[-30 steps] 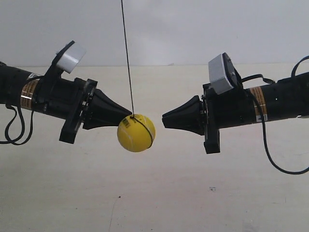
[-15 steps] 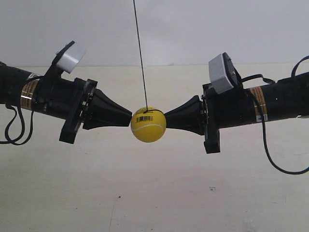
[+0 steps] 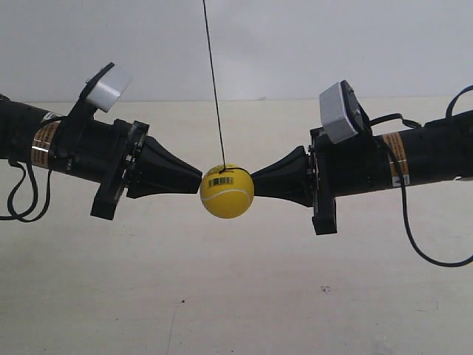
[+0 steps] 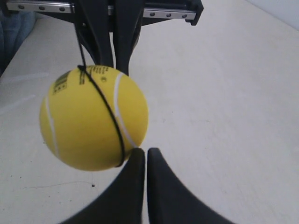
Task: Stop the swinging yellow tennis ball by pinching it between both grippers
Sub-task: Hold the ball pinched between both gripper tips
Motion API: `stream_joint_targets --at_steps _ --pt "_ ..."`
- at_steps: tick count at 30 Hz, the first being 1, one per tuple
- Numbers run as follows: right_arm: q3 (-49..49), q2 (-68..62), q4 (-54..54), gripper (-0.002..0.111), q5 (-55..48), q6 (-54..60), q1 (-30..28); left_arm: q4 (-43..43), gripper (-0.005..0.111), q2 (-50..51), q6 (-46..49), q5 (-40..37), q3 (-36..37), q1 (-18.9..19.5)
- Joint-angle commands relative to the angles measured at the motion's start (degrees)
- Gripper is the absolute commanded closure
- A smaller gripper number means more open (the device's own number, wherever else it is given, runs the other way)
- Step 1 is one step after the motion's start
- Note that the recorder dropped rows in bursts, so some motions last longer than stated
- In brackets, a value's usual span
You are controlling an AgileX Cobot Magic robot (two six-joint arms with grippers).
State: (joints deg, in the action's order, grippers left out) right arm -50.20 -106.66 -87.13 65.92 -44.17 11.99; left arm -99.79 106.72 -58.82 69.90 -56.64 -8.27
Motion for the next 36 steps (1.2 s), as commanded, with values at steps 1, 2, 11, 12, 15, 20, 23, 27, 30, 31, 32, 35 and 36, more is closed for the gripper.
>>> stream_joint_targets --at_steps 1,2,11,12,15,20,23,27,30,31,32,35,36 --pt "-0.3 0.1 -0.2 0.108 0.6 -0.3 0.2 -0.2 0.102 -0.1 -0.5 0.1 -0.4 -0.3" --pt "-0.3 0.1 -0.2 0.108 0.6 -0.4 0.2 -0.2 0.102 -0.1 -0.5 0.1 -0.4 -0.3" --pt "-0.3 0.1 -0.9 0.108 0.6 -0.3 0.2 -0.2 0.102 -0.1 -0.5 0.1 -0.4 -0.3" --pt "-0.3 0.1 -1.1 0.108 0.6 -0.3 0.2 -0.2 0.102 -0.1 -0.5 0.1 -0.4 -0.3" --pt "-0.3 0.3 -1.3 0.108 0.6 -0.3 -0.2 -0.2 0.102 -0.1 -0.5 0.1 -0.5 -0.3" --pt "-0.3 0.3 -1.5 0.108 1.2 -0.3 -1.0 -0.2 0.102 -0.1 -0.7 0.1 -0.7 -0.3" --pt "-0.3 0.3 -1.5 0.108 1.5 -0.3 -1.2 -0.2 0.102 -0.1 -0.7 0.1 -0.7 -0.3" --pt "-0.3 0.3 -1.5 0.108 1.5 -0.3 -1.2 -0.2 0.102 -0.1 -0.7 0.1 -0.7 -0.3" --pt "-0.3 0.3 -1.5 0.108 1.5 -0.4 -1.2 -0.2 0.102 -0.1 -0.7 0.1 -0.7 -0.3" --pt "-0.3 0.3 -1.5 0.108 1.5 -0.4 -1.2 -0.2 0.102 -0.1 -0.7 0.1 -0.7 -0.2" --pt "-0.3 0.3 -1.5 0.108 1.5 -0.4 -1.2 -0.2 0.102 -0.1 -0.7 0.1 -0.7 -0.1" --pt "-0.3 0.3 -1.5 0.108 1.5 -0.4 -1.2 -0.2 0.102 -0.1 -0.9 0.1 -0.7 0.8" --pt "-0.3 0.3 -1.5 0.108 1.5 -0.4 -1.2 -0.2 0.102 -0.1 -1.3 0.1 -0.7 1.4"
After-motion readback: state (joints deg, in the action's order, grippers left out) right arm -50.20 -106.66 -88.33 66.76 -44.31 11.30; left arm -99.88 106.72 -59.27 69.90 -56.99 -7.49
